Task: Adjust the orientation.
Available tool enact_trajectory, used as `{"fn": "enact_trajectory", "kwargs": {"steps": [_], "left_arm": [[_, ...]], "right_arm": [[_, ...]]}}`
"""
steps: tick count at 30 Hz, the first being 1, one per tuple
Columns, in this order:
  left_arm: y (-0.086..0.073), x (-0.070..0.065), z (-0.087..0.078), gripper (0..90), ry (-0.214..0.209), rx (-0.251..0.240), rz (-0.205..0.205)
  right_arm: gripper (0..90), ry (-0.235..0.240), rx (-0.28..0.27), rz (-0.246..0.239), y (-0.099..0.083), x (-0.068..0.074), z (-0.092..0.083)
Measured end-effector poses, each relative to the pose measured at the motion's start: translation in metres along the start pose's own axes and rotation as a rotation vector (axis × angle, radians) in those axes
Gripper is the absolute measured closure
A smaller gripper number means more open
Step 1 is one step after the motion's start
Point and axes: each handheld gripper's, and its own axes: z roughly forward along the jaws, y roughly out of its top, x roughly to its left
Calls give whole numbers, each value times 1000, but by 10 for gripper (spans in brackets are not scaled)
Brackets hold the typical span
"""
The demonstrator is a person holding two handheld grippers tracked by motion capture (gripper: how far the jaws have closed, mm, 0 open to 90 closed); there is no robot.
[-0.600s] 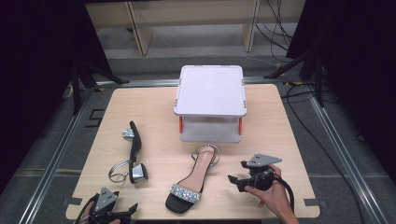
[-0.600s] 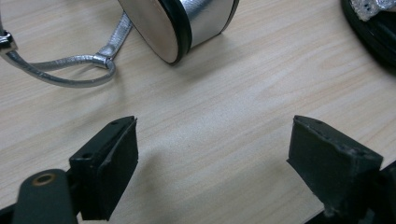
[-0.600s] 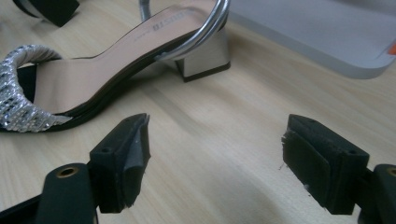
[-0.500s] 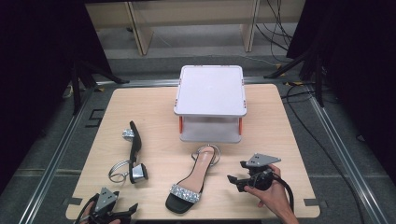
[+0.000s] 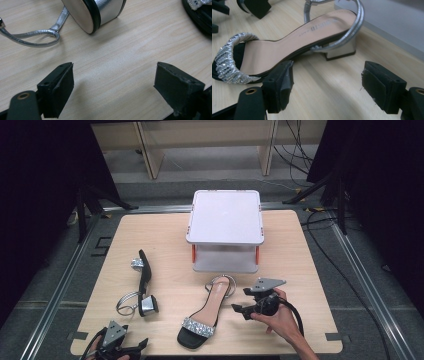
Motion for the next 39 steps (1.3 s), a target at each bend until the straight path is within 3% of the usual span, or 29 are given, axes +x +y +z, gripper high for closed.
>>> {"fn": "enact_trajectory", "kwargs": {"steps": [2, 6, 9, 11, 13, 17, 20, 26, 28, 33, 35, 38, 39], "left_arm": [[0, 1, -1, 155, 8, 8, 11], [0, -1, 0, 156, -5, -13, -16], [0, 0, 0, 156, 5, 2, 7], [0, 0, 0, 156, -1, 6, 0], [0, -1, 0, 155, -8, -6, -10], [0, 0, -1, 156, 5, -3, 1], [0, -1, -1, 156, 2, -11, -6], [-1, 0, -1, 156, 6, -15, -17], [-1, 0, -2, 156, 0, -22, -23], [-1, 0, -2, 156, 11, -9, -2], [-1, 1, -2, 155, 7, -4, -4], [-1, -1, -1, 156, -2, -19, -25], [-1, 0, -1, 156, 4, -4, -7]], "right_arm": [[252, 8, -8, -10, 5, 1, 5], [324, 63, -10, 3, 9, -1, 15], [400, 88, -17, 5, 10, 0, 19], [483, 99, -12, -55, 13, 0, 23], [579, 75, 8, -111, 15, 1, 24], [741, 78, -6, -163, 17, 6, 21], [801, 53, 12, -199, 16, 11, 16], [807, 52, 39, -222, 8, 20, 2], [807, 75, 55, -233, -1, 31, -14], [796, 116, 85, -275, -16, 51, -29], [755, 127, 83, -265, -17, 52, -32], [583, 114, 68, -240, -19, 46, -45], [505, 69, 49, -245, -21, 40, -54]]}}
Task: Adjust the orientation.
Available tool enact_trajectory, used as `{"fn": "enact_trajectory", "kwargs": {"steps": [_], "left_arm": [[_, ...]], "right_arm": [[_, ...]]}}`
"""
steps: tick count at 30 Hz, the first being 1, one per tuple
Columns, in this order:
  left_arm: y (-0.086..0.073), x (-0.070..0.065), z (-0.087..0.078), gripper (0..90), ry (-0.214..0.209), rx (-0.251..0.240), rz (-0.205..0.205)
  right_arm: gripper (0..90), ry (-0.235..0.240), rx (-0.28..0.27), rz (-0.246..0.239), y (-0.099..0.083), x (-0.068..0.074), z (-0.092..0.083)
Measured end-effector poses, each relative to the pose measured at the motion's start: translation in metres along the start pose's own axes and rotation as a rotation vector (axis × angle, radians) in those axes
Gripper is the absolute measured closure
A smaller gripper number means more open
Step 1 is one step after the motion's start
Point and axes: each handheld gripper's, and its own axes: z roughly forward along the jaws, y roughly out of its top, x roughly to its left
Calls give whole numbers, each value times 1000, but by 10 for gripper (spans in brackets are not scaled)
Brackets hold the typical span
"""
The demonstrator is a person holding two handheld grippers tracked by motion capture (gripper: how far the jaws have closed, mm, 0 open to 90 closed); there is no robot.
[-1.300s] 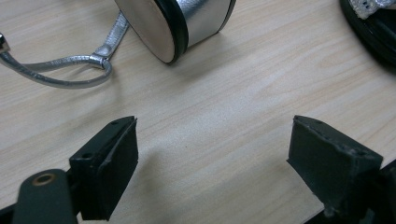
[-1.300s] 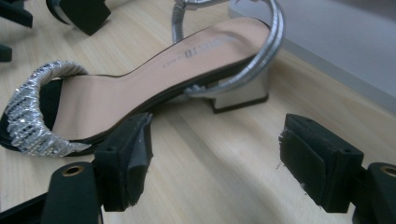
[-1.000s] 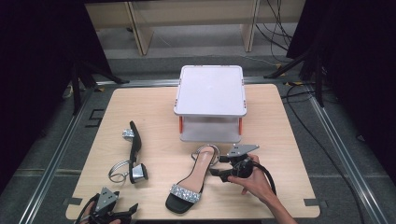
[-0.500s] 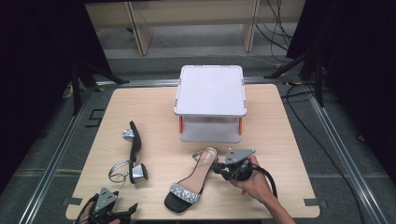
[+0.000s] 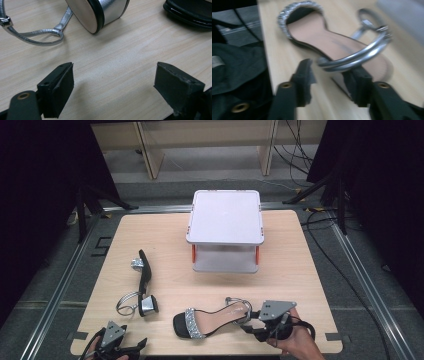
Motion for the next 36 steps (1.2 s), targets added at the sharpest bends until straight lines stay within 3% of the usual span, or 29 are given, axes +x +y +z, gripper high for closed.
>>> {"fn": "enact_trajectory", "kwargs": {"steps": [3, 7, 13, 16, 19, 22, 23, 29, 36], "left_arm": [[0, 0, -1, 156, 1, -1, 3], [1, -1, 0, 156, -12, -1, 5], [1, 0, 0, 156, -2, 14, 20], [1, 0, 1, 155, -8, 12, 15], [1, -1, 2, 155, -12, 0, -3], [1, 0, 0, 156, -10, 14, 14], [1, -1, 1, 156, -17, 1, -6], [1, 0, 1, 156, -9, 9, 3], [1, 0, 0, 157, -6, 9, 10]], "right_arm": [[461, -72, 34, -9, -8, -11, -10], [430, -108, 77, -1, -18, -28, -6], [326, -76, 65, -35, -9, -34, 11], [276, 18, 41, -62, -1, -37, 28], [233, 67, 32, -62, 3, -42, 37], [242, 107, 25, -78, 6, -43, 43], [243, 112, 35, -81, 7, -42, 44], [252, 88, 64, -97, 11, -38, 43], [255, 68, 74, -59, 13, -34, 41]]}}
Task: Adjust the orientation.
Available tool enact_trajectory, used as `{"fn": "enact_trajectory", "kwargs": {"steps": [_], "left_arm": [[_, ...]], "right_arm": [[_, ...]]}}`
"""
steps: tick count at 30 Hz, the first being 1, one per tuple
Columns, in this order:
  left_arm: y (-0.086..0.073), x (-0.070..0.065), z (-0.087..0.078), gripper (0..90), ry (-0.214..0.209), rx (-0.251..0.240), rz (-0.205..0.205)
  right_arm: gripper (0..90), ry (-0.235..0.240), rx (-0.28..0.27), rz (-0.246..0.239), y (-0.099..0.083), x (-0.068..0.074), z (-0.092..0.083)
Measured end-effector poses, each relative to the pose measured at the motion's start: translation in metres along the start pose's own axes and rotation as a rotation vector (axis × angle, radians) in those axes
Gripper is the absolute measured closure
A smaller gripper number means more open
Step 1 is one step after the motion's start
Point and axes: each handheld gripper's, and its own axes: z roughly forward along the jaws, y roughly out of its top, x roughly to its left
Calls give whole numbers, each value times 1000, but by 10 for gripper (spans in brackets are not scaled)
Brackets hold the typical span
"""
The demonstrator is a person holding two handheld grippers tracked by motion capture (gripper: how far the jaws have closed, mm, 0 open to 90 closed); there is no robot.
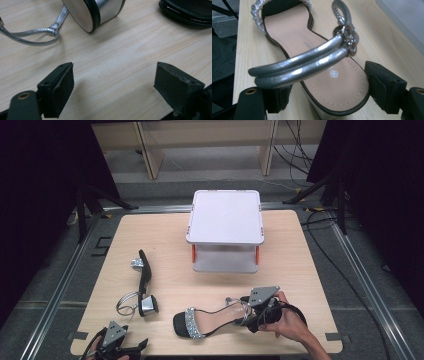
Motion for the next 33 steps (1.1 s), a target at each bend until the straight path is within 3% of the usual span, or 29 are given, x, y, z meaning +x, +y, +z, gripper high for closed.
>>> {"fn": "enact_trajectory", "kwargs": {"steps": [5, 6, 8, 9, 11, 12, 14, 19, 24, 25, 26, 27, 28, 29, 30, 31, 32, 33], "left_arm": [[0, -1, 0, 157, -3, -12, -16], [0, -2, 0, 157, -8, -17, -22], [0, -2, 1, 157, -14, -15, -21], [0, -1, 0, 157, 2, -10, -11], [0, -1, 0, 157, -1, -10, -14], [0, -1, 0, 157, -6, -13, -16], [0, -1, -1, 157, 0, -7, -14], [0, 0, 0, 157, 5, -7, -7], [0, 1, -1, 157, -1, 0, -9], [0, 1, -1, 158, 2, -2, -7], [0, -1, 0, 158, -5, -24, -30], [0, 0, -1, 157, 0, -8, -16], [0, 0, -1, 157, 0, -8, -16], [0, 0, -1, 157, 2, -17, -21], [0, 0, -1, 157, 2, -17, -21], [-1, 0, 1, 158, -3, -21, -37], [-1, 0, 1, 157, -3, -21, -37], [-1, 1, 1, 157, 6, -8, -19]], "right_arm": [[258, -61, 1, 61, 1, -7, 1], [258, -102, 6, 101, 1, -12, 0], [258, -124, 5, 121, 0, -14, -1], [258, -150, 17, 165, -1, -15, -3], [262, -174, 32, 207, -1, -10, -4], [275, -185, 42, 199, 0, -7, -5], [293, -180, 58, 211, 1, -3, -8], [374, -130, 61, 259, -6, 28, -20], [385, -83, 74, 262, -7, 39, -24], [363, -62, 50, 279, -7, 42, -27], [363, -62, 50, 279, -7, 42, -27], [315, -64, 37, 305, -5, 40, -38], [315, -64, 37, 305, -5, 40, -38], [279, -108, 13, 317, -1, 39, -54], [279, -108, 13, 317, -1, 39, -54], [263, -160, -30, 327, 4, 38, -69], [263, -160, -30, 327, 4, 38, -69], [256, -185, -65, 302, 13, 37, -78]]}}
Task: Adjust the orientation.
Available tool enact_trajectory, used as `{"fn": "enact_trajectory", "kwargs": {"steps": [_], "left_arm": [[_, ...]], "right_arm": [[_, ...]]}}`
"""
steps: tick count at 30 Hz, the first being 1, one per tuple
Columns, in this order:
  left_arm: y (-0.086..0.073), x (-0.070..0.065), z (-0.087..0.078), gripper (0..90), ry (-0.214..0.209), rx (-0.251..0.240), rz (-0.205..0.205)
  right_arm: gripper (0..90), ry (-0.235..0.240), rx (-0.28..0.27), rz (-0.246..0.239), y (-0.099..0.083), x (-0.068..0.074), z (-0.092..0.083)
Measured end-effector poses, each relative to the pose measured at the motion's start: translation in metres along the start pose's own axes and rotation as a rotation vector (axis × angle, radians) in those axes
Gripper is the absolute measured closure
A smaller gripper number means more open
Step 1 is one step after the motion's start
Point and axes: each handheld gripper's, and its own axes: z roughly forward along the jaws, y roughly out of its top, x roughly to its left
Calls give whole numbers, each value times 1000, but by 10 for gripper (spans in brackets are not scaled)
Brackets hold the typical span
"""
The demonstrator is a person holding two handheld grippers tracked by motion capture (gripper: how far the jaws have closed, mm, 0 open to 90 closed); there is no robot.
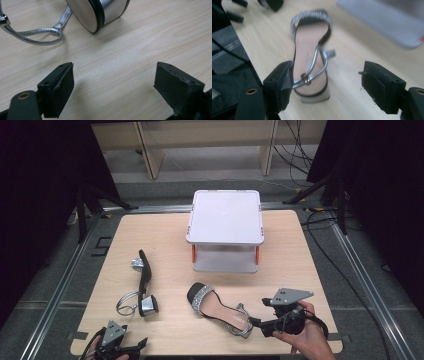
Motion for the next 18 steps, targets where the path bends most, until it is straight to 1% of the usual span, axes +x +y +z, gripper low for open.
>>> {"fn": "enact_trajectory", "kwargs": {"steps": [1, 2, 3, 4, 5, 6, 7, 8, 9, 10, 11, 12, 13, 14, 15, 16, 17, 18], "left_arm": [[0, 0, 0, 157, -2, -3, -7], [1, 1, -1, 158, 2, 1, 2], [1, 1, -1, 157, 2, 1, 2], [1, 1, -1, 157, 4, -1, -4], [1, 0, -1, 157, -2, -8, -15], [1, 1, -2, 158, 3, 10, 3], [1, 1, -2, 157, 3, 10, 3], [0, 1, -1, 157, -1, 0, -2], [0, 1, -1, 157, 1, 0, -3], [0, 0, -1, 157, -6, -7, -16], [0, 0, -1, 157, -6, -7, -16], [1, 1, -1, 158, 2, 2, -1], [1, 1, -1, 157, 2, 2, -1], [0, 0, -1, 157, -7, -10, -17], [0, 1, -1, 157, 0, 1, -1], [0, 0, -2, 157, -3, -2, -19], [0, 0, -2, 157, -3, -2, -19], [1, 0, -3, 158, -2, -9, -13]], "right_arm": [[255, -5, -13, -15, 6, 2, -3], [254, -11, -16, -16, 11, 5, -4], [254, -11, -16, -16, 11, 5, -4], [254, -23, -14, -34, 17, 7, -3], [253, -23, 5, -31, 23, 10, 1], [255, -22, 26, -57, 34, 15, 13], [255, -22, 26, -57, 34, 15, 13], [260, -12, 56, -68, 44, 18, 30], [267, -10, 70, -102, 48, 19, 39], [269, -1, 98, -82, 50, 22, 48], [269, -1, 98, -82, 50, 22, 48], [269, 9, 132, -102, 56, 23, 67], [269, 9, 132, -102, 56, 23, 67], [269, 7, 154, -131, 58, 23, 75], [265, -14, 187, -156, 63, 25, 90], [254, -13, 218, -159, 64, 25, 96], [254, -13, 218, -159, 64, 25, 96], [262, 7, 262, -143, 66, 26, 106]]}}
